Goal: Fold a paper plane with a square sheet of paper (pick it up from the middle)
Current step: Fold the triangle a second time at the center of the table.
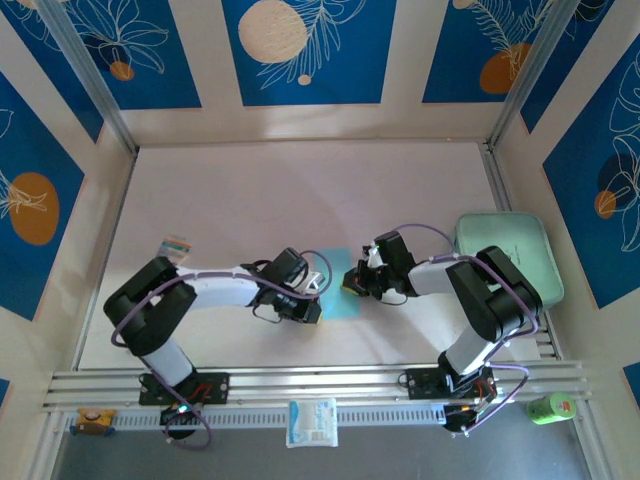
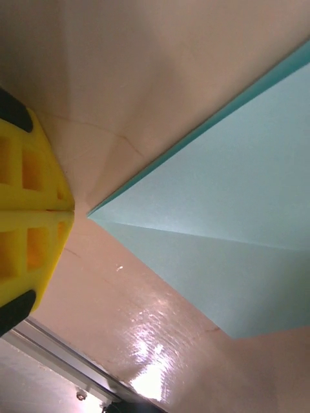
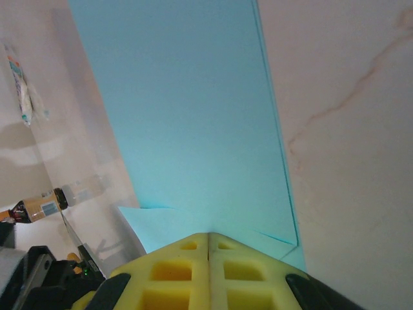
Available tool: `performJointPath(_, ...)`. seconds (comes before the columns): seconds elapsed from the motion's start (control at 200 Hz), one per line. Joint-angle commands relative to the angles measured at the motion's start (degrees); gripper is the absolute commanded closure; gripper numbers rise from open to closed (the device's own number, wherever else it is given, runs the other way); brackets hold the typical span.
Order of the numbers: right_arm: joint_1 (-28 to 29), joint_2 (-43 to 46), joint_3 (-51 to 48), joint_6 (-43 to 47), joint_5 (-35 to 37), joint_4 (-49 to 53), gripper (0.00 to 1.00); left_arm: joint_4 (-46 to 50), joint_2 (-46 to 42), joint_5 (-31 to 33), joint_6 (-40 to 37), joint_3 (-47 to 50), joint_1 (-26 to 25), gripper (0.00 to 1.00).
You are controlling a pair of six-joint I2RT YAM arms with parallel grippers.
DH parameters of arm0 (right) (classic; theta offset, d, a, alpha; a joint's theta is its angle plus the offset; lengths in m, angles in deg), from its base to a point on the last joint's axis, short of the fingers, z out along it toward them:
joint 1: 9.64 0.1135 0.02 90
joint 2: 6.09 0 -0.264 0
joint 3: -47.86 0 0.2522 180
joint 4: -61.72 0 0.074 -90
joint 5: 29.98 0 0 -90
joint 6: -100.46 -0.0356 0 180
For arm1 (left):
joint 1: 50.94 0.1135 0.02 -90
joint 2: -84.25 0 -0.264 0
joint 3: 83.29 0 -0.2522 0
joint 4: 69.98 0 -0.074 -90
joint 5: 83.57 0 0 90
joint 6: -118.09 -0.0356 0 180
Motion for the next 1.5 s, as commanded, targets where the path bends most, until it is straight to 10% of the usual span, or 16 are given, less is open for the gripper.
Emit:
performJointPath(0.0,-0.77,-0.95,-2.12,-0.27,3.73,6.3,1.0,-2.23,-1.62,0.29,1.1,-2.13,0.11,0.94)
performJointPath(1.015,4.77,1.64,0.02,1.09,0.39,4.22,0.99,-6.7,10.84,1.21,3.66,-3.38,0.82,0.97)
performJointPath(1.495,-11.04,0.2,0.97,4.65,-4.58,4.34,0.99,-8.46,10.49,0.9,5.31,-1.38,0.37,1.0)
